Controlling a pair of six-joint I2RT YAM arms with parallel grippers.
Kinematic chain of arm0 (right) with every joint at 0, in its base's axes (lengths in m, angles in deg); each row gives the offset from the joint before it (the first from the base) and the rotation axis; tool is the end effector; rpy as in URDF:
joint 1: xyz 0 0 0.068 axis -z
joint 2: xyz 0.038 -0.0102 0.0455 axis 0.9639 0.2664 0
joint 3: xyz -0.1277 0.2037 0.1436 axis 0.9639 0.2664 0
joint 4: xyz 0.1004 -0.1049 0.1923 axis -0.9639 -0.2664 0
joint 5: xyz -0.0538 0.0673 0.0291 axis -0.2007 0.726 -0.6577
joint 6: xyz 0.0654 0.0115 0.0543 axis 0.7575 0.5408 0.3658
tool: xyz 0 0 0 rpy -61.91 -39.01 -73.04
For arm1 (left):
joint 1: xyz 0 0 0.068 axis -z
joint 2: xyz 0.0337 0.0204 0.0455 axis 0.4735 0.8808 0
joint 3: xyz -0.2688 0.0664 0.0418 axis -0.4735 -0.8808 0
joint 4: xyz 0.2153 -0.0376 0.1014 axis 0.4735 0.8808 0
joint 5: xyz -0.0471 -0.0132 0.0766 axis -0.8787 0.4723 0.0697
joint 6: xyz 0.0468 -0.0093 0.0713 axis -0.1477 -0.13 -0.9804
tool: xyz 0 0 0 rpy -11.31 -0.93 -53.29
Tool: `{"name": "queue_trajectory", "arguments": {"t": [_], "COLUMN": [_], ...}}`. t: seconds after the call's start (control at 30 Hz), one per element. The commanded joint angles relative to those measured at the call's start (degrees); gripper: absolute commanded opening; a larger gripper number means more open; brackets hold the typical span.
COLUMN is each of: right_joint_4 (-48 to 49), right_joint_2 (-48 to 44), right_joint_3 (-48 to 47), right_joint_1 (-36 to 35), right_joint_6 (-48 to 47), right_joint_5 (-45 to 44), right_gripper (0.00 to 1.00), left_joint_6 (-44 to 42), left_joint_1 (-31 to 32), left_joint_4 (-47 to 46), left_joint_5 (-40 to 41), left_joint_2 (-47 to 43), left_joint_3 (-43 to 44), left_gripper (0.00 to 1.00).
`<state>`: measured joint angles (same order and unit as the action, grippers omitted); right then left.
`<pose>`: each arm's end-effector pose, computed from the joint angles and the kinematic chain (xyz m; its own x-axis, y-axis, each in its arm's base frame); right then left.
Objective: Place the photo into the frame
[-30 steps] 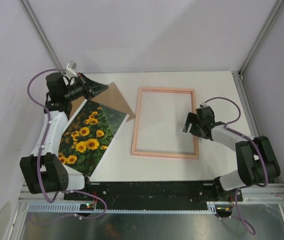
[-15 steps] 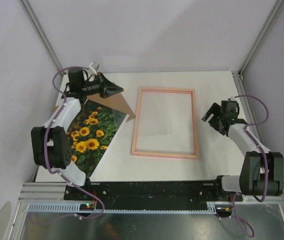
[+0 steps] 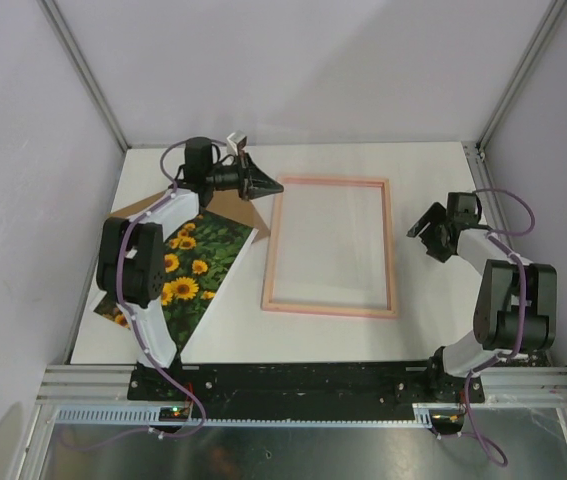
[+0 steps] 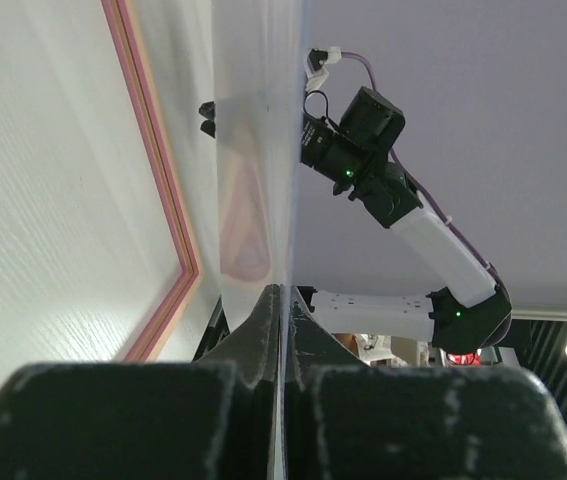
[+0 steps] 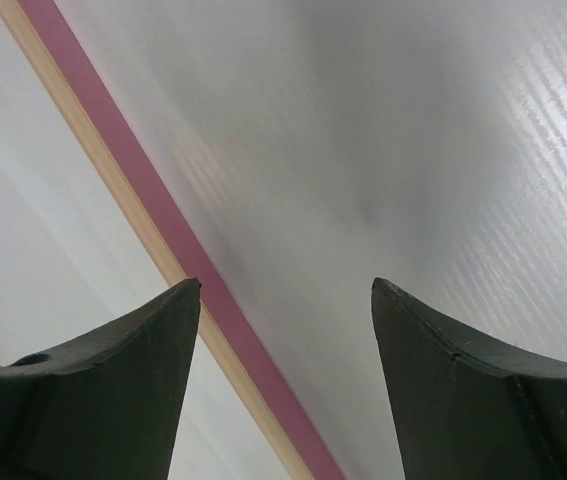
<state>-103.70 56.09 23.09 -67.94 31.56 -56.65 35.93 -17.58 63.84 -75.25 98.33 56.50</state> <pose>0.3146 -0.0308 0.1780 -0.6085 0.6315 -0.4805 0.4930 0.7754 0.3946 0.4026 -0.1454 0.2742 -0.9622 -0.2015 -0.1834 0.1474 0.1809 -0.9724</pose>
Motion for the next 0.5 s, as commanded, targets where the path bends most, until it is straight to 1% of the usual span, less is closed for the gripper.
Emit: {"name": "queue_trajectory", "arguments": {"t": [0.0,0.23,0.47], "right_joint_4": [2.5,2.5,4.0], "right_joint_2": [1.9,2.8,5.9], "right_joint_3": [-2.0,-2.0,-2.0], "right_joint_1": [-1.1,-4.3,-4.6], "right_joint_6": [1.0,0.6,0.0], "right_joint_5": [1.3,-0.1,0.6], "right_gripper": [0.73,0.70,0.64], "left_joint_6": [4.0,6.4,8.4], "left_joint_1": [1.6,2.5,2.6], "left_joint_4": [-6.2,-10.3,-13.6], "left_joint_5": [-3.3,-4.2,-4.7], "left_joint_2": [2.5,7.9,13.0], "left_joint_3": [3.5,4.1,5.4], "left_gripper": [0.00,0.00,0.00]}}
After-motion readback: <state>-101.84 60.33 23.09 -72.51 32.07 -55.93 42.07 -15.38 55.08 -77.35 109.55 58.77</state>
